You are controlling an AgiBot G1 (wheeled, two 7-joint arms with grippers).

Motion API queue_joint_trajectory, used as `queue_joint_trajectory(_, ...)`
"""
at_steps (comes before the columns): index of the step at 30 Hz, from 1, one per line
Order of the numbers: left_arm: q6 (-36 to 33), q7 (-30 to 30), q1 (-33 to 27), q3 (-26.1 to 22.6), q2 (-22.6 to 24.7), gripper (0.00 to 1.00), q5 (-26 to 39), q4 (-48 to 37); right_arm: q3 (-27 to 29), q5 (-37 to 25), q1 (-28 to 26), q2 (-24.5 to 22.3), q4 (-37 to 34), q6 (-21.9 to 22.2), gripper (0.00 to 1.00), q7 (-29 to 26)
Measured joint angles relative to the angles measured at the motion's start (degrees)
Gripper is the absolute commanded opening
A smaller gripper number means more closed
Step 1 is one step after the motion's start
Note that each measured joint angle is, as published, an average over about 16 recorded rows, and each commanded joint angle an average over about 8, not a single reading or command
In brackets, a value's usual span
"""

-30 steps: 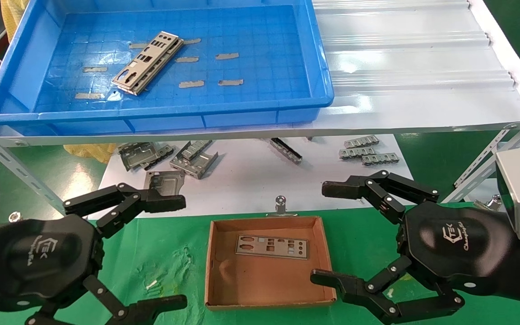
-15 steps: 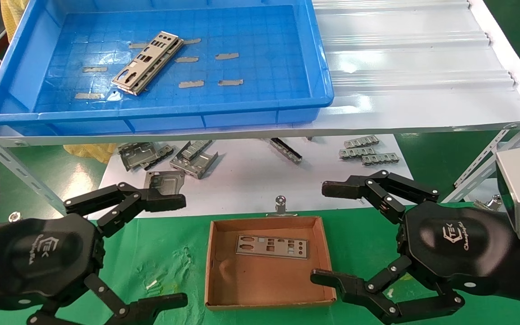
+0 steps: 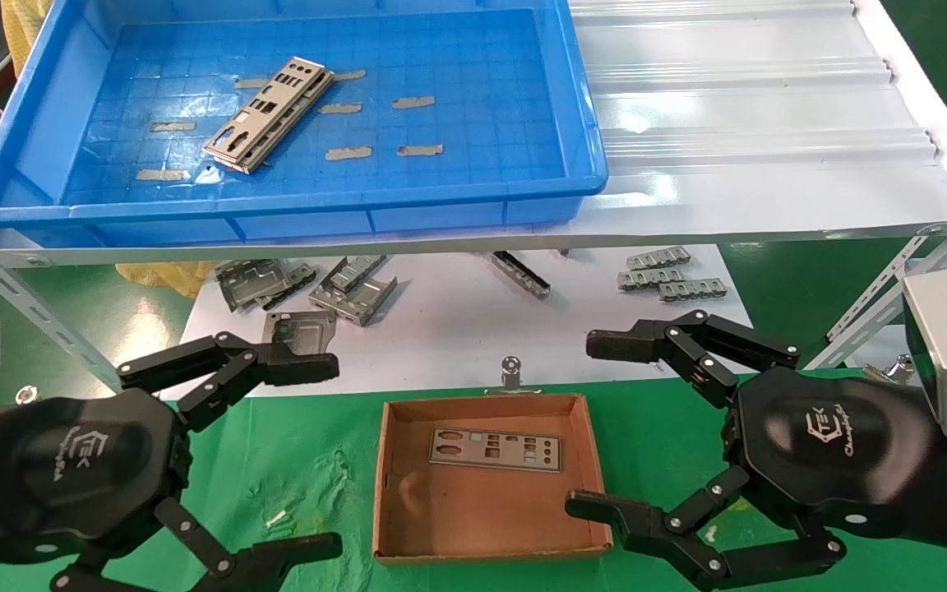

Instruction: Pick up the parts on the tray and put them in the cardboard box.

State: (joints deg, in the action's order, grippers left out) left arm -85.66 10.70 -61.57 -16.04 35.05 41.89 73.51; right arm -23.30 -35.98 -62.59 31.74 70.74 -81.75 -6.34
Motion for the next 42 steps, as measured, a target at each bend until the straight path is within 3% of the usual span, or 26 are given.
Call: queue_joint_trajectory(42,0.0,0.0,0.0,0.0,0.0,1.0,0.0,0.0,0.0,0.0,0.0,0.0,0.0,0.0,1.0,0.0)
